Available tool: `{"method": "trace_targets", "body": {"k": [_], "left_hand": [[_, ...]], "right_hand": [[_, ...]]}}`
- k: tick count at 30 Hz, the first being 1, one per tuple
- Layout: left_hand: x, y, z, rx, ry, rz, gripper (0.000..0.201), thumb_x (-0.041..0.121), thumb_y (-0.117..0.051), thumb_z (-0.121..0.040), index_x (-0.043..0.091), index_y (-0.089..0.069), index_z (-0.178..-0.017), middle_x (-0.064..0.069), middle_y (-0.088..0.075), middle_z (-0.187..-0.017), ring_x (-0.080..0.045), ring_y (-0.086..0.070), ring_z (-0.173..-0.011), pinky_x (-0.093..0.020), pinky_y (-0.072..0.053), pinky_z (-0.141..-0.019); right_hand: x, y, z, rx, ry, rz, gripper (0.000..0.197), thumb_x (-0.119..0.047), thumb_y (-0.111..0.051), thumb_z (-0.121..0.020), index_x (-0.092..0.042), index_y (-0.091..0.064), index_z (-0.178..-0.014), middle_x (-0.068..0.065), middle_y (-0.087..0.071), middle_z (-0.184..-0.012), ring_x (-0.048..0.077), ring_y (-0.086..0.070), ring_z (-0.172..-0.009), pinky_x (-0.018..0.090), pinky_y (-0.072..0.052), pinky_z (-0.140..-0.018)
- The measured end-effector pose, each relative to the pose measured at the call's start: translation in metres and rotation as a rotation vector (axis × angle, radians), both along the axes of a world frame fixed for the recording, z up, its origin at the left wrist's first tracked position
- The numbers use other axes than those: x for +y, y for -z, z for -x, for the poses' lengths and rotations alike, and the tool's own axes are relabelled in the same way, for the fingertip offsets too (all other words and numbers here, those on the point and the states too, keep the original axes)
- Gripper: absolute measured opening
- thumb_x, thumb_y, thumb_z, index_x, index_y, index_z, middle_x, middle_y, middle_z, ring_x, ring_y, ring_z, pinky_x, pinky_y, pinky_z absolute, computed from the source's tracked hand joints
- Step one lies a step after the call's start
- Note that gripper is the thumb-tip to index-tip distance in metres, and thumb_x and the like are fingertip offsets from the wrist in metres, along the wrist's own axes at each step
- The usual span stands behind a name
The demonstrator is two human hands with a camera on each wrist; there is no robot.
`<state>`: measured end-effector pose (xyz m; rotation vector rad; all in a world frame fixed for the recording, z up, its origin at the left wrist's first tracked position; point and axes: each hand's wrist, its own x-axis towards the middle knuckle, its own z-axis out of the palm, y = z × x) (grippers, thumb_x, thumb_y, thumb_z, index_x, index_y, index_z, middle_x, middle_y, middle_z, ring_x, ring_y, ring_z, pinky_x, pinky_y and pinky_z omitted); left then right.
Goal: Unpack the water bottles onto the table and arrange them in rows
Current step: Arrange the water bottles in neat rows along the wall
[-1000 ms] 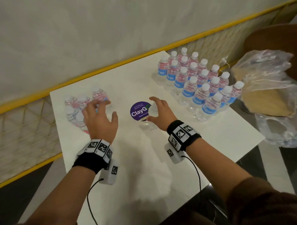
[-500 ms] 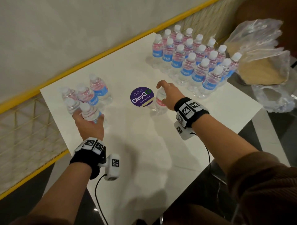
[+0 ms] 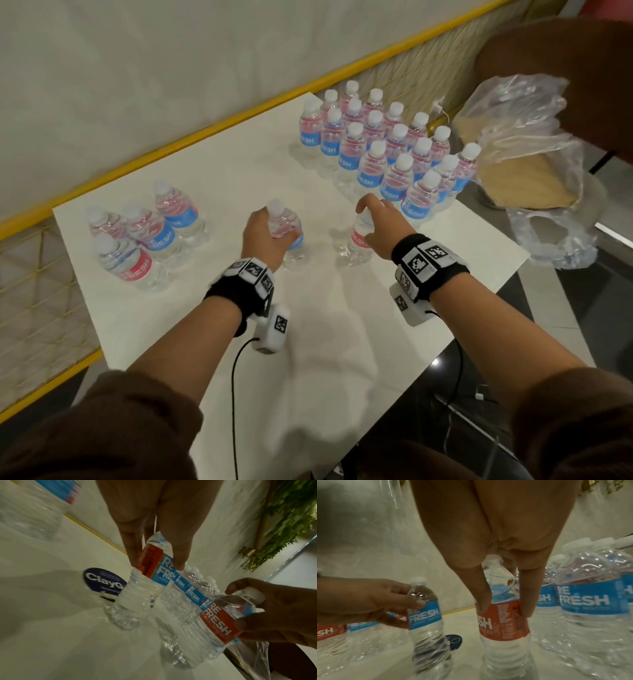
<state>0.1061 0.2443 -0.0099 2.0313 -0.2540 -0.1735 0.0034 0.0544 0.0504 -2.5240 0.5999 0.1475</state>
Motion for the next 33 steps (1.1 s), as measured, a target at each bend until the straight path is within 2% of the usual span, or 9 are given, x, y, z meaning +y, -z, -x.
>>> {"method": "trace_targets", "body": {"k": [3,8,12,16,19,21,23,29,33], "left_hand": [[-0.039,-0.009,-0.015,0.048,0.072,0.070,0.035,0.008,-0.075,-0.076,0.012,-0.059,-0.107,0.006,-0.061,-0.095,-0.009,-0.059,-0.085,-0.017,-0.048,-0.081],[-0.073,-0.012,-0.061,0.033,0.048,0.043,0.047,0.008,-0.076,-0.071,0.016,-0.054,-0.113,-0.001,-0.061,-0.109,-0.019,-0.060,-0.099,-0.036,-0.050,-0.093],[-0.079,-0.021,-0.089,0.017,0.146,-0.065,0.059,0.003,-0.070,-0.077,0.017,-0.044,-0.129,0.000,-0.054,-0.114,-0.018,-0.053,-0.102,-0.024,-0.042,-0.087],[-0.073,-0.035,-0.115,0.002,0.200,-0.222,0.069,0.036,-0.076,-0.075,0.024,-0.043,-0.134,-0.006,-0.050,-0.133,-0.024,-0.050,-0.119,-0.037,-0.042,-0.101],[-0.069,-0.043,-0.128,-0.078,0.189,-0.488,0.057,0.061,-0.061,-0.078,0.020,-0.057,-0.118,-0.008,-0.063,-0.116,-0.027,-0.059,-0.107,-0.033,-0.046,-0.086],[-0.067,-0.042,-0.134,-0.092,0.213,-0.524,0.048,0.059,-0.058,-0.081,0.016,-0.064,-0.101,-0.009,-0.070,-0.098,-0.027,-0.066,-0.091,-0.032,-0.050,-0.078],[-0.069,-0.042,-0.136,-0.073,0.223,-0.473,0.044,0.053,-0.061,-0.081,0.013,-0.066,-0.099,-0.011,-0.070,-0.096,-0.029,-0.067,-0.087,-0.038,-0.054,-0.082],[-0.073,-0.043,-0.139,-0.085,0.211,-0.354,0.040,0.027,-0.065,-0.083,0.022,-0.052,-0.121,-0.008,-0.060,-0.120,-0.031,-0.055,-0.112,-0.035,-0.044,-0.091],[-0.077,-0.029,-0.134,0.026,0.176,-0.311,0.075,0.031,-0.077,-0.074,0.023,-0.035,-0.135,-0.007,-0.054,-0.127,-0.030,-0.054,-0.114,-0.036,-0.044,-0.095]], "right_hand": [[-0.012,0.003,0.002,-0.011,0.005,-0.010,0.048,0.005,-0.056,-0.080,-0.019,-0.040,-0.119,0.011,-0.045,-0.117,0.024,-0.049,-0.085,0.029,-0.041,-0.071],[-0.024,0.008,-0.003,-0.046,0.001,-0.018,0.046,0.004,-0.055,-0.082,-0.020,-0.040,-0.118,0.009,-0.044,-0.117,0.024,-0.049,-0.087,0.028,-0.041,-0.072],[-0.029,0.009,-0.005,-0.057,-0.017,-0.019,0.042,-0.003,-0.056,-0.085,-0.018,-0.039,-0.120,0.010,-0.044,-0.117,0.024,-0.046,-0.087,0.028,-0.037,-0.074],[-0.032,0.011,-0.010,-0.068,-0.016,-0.023,0.042,-0.002,-0.056,-0.084,-0.020,-0.039,-0.119,0.010,-0.044,-0.117,0.025,-0.047,-0.090,0.029,-0.039,-0.076],[-0.035,0.010,-0.017,-0.064,-0.011,-0.029,0.046,0.002,-0.055,-0.083,-0.021,-0.038,-0.118,0.009,-0.043,-0.116,0.026,-0.049,-0.091,0.030,-0.040,-0.075],[-0.036,0.009,-0.021,-0.054,-0.012,-0.029,0.046,0.002,-0.056,-0.082,-0.020,-0.038,-0.119,0.009,-0.043,-0.116,0.026,-0.049,-0.089,0.030,-0.040,-0.073],[-0.037,0.007,-0.023,-0.049,-0.011,-0.031,0.046,0.002,-0.056,-0.082,-0.020,-0.038,-0.119,0.009,-0.043,-0.115,0.026,-0.050,-0.089,0.030,-0.040,-0.073],[-0.036,0.002,-0.023,-0.050,-0.012,-0.025,0.044,-0.001,-0.058,-0.083,-0.019,-0.039,-0.119,0.009,-0.043,-0.121,0.022,-0.048,-0.087,0.027,-0.038,-0.074],[-0.036,0.003,-0.024,-0.057,-0.023,-0.031,0.043,-0.002,-0.057,-0.084,-0.020,-0.039,-0.118,0.008,-0.044,-0.121,0.021,-0.047,-0.090,0.026,-0.038,-0.076]]}}
